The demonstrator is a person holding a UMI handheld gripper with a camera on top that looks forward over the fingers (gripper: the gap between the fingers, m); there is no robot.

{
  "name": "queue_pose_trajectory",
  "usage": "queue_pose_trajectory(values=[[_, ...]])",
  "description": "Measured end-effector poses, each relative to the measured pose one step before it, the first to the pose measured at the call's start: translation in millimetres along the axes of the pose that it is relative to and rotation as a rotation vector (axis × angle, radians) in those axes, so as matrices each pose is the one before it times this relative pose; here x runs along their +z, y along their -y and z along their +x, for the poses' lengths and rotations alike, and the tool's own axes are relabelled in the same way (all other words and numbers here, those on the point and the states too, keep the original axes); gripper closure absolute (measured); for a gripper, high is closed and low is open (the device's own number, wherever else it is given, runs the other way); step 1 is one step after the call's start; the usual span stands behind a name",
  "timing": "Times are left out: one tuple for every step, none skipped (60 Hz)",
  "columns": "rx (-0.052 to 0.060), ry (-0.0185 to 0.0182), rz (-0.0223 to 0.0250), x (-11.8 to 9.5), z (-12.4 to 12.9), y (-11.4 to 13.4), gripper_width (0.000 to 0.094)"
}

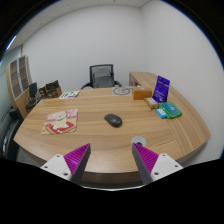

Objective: Arrange mouse

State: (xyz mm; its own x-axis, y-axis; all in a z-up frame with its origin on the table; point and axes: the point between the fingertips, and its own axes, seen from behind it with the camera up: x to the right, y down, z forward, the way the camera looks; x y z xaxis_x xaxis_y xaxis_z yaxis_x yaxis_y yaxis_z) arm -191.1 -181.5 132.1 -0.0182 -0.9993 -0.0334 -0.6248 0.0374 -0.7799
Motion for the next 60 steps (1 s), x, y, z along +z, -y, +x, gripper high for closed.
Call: queue_pose_trajectory(values=[[-0.0006,0.00192,0.00004,3.19,-0.98,1.03,0.0069],[-0.0010,0.00039,-0.00095,3.19,-0.56,0.62,0.0068],[-0.0009,-0.00151,-0.00075,3.41,-0.04,0.74,0.0067],[-0.0011,-0.00211,-0.00011,3.50,-0.15,1.27,0.0067],[-0.0011,-0.00259,0.00102,3.42,0.30,1.38,0.0066],[-0.0010,-0.00298,0.00266,3.69,0.28,1.78,0.0067],[-0.0017,-0.00303,0.00406,3.70,0.15,1.96,0.0068],[-0.0024,-0.00203,0.00416,4.01,-0.01,1.94,0.0069],[-0.0030,-0.00212,0.00308,4.06,0.03,1.83,0.0069],[-0.0030,-0.00232,0.00233,4.22,0.26,1.41,0.0069],[-0.0027,-0.00283,0.00209,4.41,0.39,1.05,0.0069],[-0.0028,-0.00301,0.00122,4.59,0.36,0.70,0.0068],[-0.0035,-0.00263,-0.00022,4.70,0.35,0.26,0.0068],[-0.0036,-0.00219,-0.00149,4.99,0.32,0.15,0.0069],[-0.0029,-0.00227,-0.00188,4.64,0.29,-0.08,0.0070],[-0.0015,-0.00243,-0.00198,4.92,0.44,0.25,0.0070],[-0.0013,-0.00240,-0.00176,5.12,0.40,0.38,0.0070],[-0.0013,-0.00233,-0.00171,5.12,0.30,0.40,0.0070],[-0.0013,-0.00234,-0.00242,3.49,0.35,0.00,0.0071],[-0.0002,-0.00246,-0.00104,4.68,0.56,0.53,0.0070],[-0.0002,-0.00242,-0.00054,4.91,0.58,0.71,0.0071],[-0.0010,-0.00305,-0.00006,4.79,0.99,0.56,0.0070],[-0.0022,-0.00227,-0.00019,4.83,0.94,0.74,0.0071],[-0.0025,-0.00189,0.00081,4.75,0.81,0.71,0.0070],[-0.0028,-0.00114,0.00131,4.60,0.45,0.79,0.0070],[-0.0027,-0.00178,0.00038,4.78,0.41,0.45,0.0070],[-0.0037,-0.00231,-0.00109,4.84,0.68,-0.09,0.0070],[-0.0036,-0.00172,-0.00349,4.93,0.94,0.32,0.0069],[-0.0022,-0.00260,-0.00181,4.32,0.55,-0.24,0.0069],[-0.0011,-0.00183,-0.00143,4.46,0.26,-0.14,0.0070],[-0.0010,-0.00063,-0.00084,4.71,0.07,0.08,0.0071],[-0.0013,-0.00024,-0.00163,4.50,-0.16,-0.24,0.0071],[-0.0011,-0.00008,-0.00208,4.70,-0.05,-0.16,0.0070],[0.0004,-0.00011,-0.00358,4.50,0.45,0.57,0.0071],[0.0006,-0.00122,-0.00089,4.54,0.33,0.46,0.0071],[-0.0001,-0.00122,-0.00045,4.43,0.43,0.44,0.0069],[-0.0007,-0.00158,-0.00071,4.39,0.24,0.45,0.0070],[-0.0020,-0.00143,-0.00048,4.44,0.41,0.47,0.0069],[-0.0019,-0.00195,0.00012,4.24,0.41,0.78,0.0069],[-0.0018,-0.00195,0.00015,4.33,0.25,0.49,0.0068],[-0.0023,-0.00138,-0.00115,3.83,0.45,0.30,0.0069],[-0.0019,-0.00225,-0.00138,4.02,0.09,0.35,0.0069],[-0.0014,-0.00214,-0.00156,3.82,-0.04,0.28,0.0070],[-0.0005,-0.00111,-0.00098,3.89,-0.29,0.31,0.0071],[0.0007,0.00012,-0.00034,3.73,-0.56,0.48,0.0070],[0.0001,0.00171,-0.00139,3.66,-0.59,0.85,0.0070],[-0.0004,0.00057,0.00043,3.51,-0.43,0.79,0.0069],[-0.0009,0.00009,0.00026,3.36,-0.25,0.73,0.0071],[-0.0013,-0.00064,-0.00041,3.22,-0.17,0.71,0.0071],[-0.0010,-0.00065,-0.00068,3.36,-0.02,0.73,0.0071],[-0.0012,-0.00019,-0.00098,3.44,-0.37,0.67,0.0070],[-0.0018,-0.00082,-0.00179,3.46,-0.16,0.31,0.0069],[-0.0022,-0.00093,-0.00182,3.55,0.37,0.55,0.0070],[-0.0013,-0.00167,-0.00200,3.11,0.46,0.36,0.0069],[-0.0003,-0.00152,-0.00128,2.83,0.28,0.41,0.0069],[0.0001,-0.00120,-0.00014,2.86,-0.01,0.72,0.0069],[0.0000,-0.00115,-0.00051,2.99,0.11,0.53,0.0069],[-0.0004,-0.00086,-0.00226,3.68,-0.08,0.24,0.0070],[-0.0001,-0.00140,-0.00181,2.59,0.25,0.20,0.0070],[0.0000,-0.00089,-0.00185,2.65,-0.06,0.23,0.0070]])
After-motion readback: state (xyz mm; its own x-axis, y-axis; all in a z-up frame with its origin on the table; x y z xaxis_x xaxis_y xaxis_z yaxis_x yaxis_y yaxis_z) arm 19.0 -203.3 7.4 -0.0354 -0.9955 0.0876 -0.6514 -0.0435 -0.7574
